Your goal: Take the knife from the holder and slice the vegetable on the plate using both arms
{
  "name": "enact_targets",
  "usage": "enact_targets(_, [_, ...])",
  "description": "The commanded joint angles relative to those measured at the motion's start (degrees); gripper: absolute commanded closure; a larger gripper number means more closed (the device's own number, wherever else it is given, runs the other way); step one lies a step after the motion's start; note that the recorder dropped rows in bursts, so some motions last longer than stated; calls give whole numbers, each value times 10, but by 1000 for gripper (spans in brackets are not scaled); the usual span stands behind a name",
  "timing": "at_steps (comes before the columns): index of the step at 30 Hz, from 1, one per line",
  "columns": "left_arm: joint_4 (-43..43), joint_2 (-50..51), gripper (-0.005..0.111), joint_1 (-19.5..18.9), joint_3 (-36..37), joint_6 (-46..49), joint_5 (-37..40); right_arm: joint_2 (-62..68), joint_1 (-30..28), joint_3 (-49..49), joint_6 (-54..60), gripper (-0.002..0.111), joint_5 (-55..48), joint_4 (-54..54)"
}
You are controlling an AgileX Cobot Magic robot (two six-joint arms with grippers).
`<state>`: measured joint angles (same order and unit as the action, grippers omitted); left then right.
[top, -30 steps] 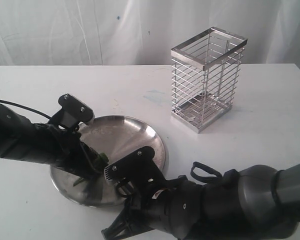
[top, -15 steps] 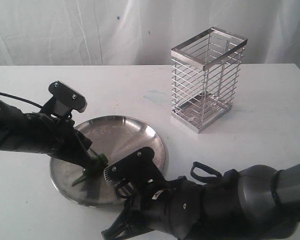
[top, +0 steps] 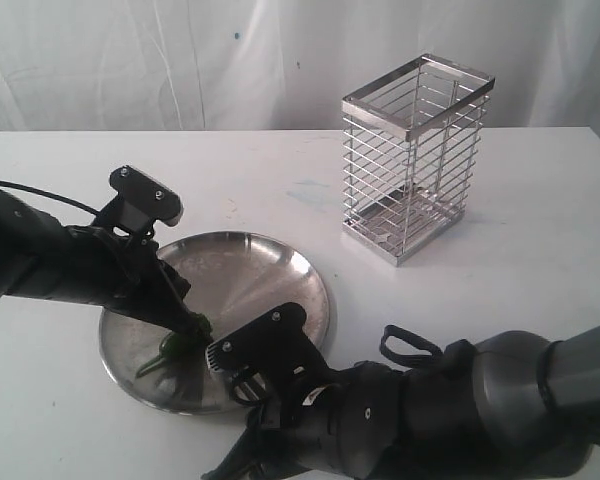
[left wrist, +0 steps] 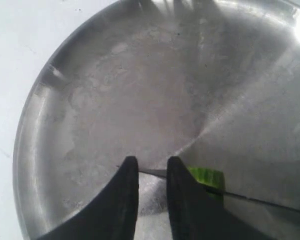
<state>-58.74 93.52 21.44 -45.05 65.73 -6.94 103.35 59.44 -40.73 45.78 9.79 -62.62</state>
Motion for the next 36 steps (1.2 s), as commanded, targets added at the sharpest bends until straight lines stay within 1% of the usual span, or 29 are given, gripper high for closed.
enact_targets(1, [-5,-1,80,-1,-4,-4,1,2,-2,-1,6,108,-18,5])
enact_targets(5, [-5,-1,80,-1,-4,-4,5,2,-2,-1,6,106,-19,5])
enact_targets(9, [-5,-1,80,-1,-4,-4,5,2,-2,-1,6,94,-20,5])
enact_targets(11, [-5,-1,80,-1,-4,-6,7,2,-2,-1,6,91,-20,5])
enact_targets(19, [-5,-1,80,-1,-4,-6,7,2,-2,-1,6,89,-20,5])
enact_targets(21, [-5,-1,80,-1,-4,-6,7,2,-2,-1,6,82,-20,5])
enact_targets(22, [-5,-1,80,-1,-4,-6,7,2,-2,-1,6,77,-20,5])
enact_targets(24, [-5,-1,80,-1,-4,-7,9,2,-2,-1,6,71,-20,5])
enact_targets(36, [-5,-1,80,-1,-4,-8,20,-14,-2,-1,8,71,-3,5])
